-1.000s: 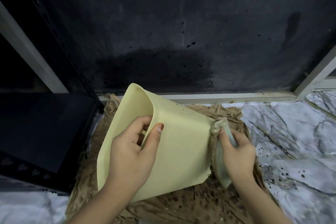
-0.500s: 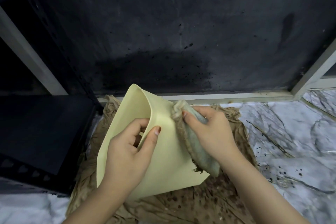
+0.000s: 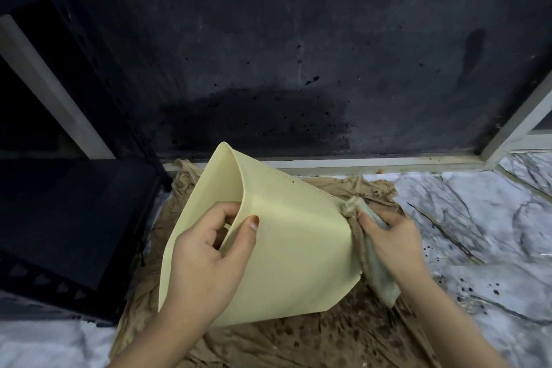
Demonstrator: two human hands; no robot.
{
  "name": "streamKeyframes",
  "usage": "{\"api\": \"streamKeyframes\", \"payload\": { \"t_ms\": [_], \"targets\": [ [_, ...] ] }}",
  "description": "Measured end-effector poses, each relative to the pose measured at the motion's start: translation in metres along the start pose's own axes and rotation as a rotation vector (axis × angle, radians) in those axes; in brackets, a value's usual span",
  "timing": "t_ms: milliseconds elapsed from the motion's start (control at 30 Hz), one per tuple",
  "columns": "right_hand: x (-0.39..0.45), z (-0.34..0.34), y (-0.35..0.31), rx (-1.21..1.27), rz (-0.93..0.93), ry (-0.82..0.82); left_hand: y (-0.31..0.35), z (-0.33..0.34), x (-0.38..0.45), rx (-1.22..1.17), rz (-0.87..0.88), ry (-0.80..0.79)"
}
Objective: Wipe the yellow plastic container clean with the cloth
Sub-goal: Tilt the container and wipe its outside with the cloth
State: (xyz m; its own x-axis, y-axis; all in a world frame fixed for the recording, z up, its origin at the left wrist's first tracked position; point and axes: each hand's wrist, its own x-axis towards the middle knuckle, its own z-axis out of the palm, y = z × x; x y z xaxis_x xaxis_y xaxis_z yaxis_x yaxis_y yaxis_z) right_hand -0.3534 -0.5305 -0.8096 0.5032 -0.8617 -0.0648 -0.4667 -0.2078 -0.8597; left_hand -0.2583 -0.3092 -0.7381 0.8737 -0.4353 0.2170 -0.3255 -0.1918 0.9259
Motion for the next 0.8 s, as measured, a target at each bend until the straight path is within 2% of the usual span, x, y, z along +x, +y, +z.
{"api": "streamKeyframes", "payload": {
  "t_ms": [200,333,533,700,800],
  "targets": [
    [-0.019,0.001,0.015,-0.020,-0.038,0.043,0.012,-0.001,0.005,-0.107,-0.151,-0.033],
    [-0.034,0.002,0.016,-0.017,-0.097,0.102,0.022,0.000,0.007,-0.066,-0.250,0.021],
    [-0.047,0.004,0.014,-0.010,-0.118,0.142,0.024,-0.003,0.010,-0.101,-0.238,0.068],
    [-0.058,0.015,-0.012,0.090,-0.284,0.112,0.025,-0.001,0.014,-0.087,-0.168,0.062],
    [-0.067,0.029,-0.039,0.152,-0.402,0.032,0.021,0.005,0.011,-0.056,-0.155,0.056]
  ]
}}
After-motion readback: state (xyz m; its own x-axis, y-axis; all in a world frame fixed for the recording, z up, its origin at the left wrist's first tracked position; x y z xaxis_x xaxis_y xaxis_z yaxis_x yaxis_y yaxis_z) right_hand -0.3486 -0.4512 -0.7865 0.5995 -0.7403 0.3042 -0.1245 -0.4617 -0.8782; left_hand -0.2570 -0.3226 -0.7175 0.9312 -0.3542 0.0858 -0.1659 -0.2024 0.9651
